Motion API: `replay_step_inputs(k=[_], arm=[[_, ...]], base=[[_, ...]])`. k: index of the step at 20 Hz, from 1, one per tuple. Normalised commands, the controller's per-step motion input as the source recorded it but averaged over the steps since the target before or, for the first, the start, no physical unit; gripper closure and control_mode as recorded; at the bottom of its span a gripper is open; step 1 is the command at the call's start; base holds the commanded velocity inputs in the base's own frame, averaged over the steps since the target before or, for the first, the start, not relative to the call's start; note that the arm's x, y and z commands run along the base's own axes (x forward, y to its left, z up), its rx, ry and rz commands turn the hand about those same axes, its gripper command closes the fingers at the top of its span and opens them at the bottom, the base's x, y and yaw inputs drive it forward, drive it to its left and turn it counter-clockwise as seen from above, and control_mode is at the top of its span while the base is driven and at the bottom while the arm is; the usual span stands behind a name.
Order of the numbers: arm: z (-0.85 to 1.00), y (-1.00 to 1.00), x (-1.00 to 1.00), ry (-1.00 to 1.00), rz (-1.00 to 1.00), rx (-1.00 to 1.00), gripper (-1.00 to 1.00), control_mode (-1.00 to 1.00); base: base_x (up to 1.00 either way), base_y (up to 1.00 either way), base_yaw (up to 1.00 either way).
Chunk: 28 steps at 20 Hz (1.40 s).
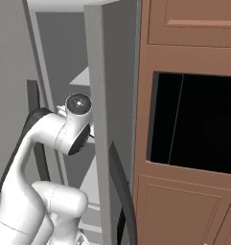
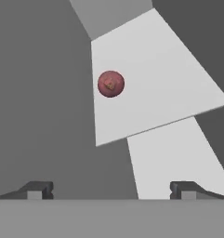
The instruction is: Take the onion and potato out of the freezer and place them in the tupperware container on the counter. Then put the tupperware containing the vegetables back in the freezer.
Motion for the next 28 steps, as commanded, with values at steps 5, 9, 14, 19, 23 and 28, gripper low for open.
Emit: replay_step_inputs(k=[5, 9, 14, 19, 23, 28], arm=[[-0.16, 0.00, 0.50, 0.00, 0.00, 0.11, -1.00, -1.00], [-0.24, 0.11, 0.51, 0.00, 0.00, 0.04, -1.00, -1.00], [-0.20, 0.09, 0.45, 0.00, -0.02, 0.03, -1.00, -1.00], [-0.28, 0.00, 0.50, 0.00, 0.00, 0.08, -1.00, -1.00], [-0.30, 0.00, 0.47, 0.00, 0.00, 0.09, -1.00, -1.00], [-0.17, 0.00, 0.55, 0.00, -0.01, 0.09, -1.00, -1.00]], base=[[0.00, 0.00, 0.00], [0.00, 0.00, 0.00], [0.00, 0.00, 0.00], [0.00, 0.00, 0.00], [0.00, 0.00, 0.00], [0.00, 0.00, 0.00]])
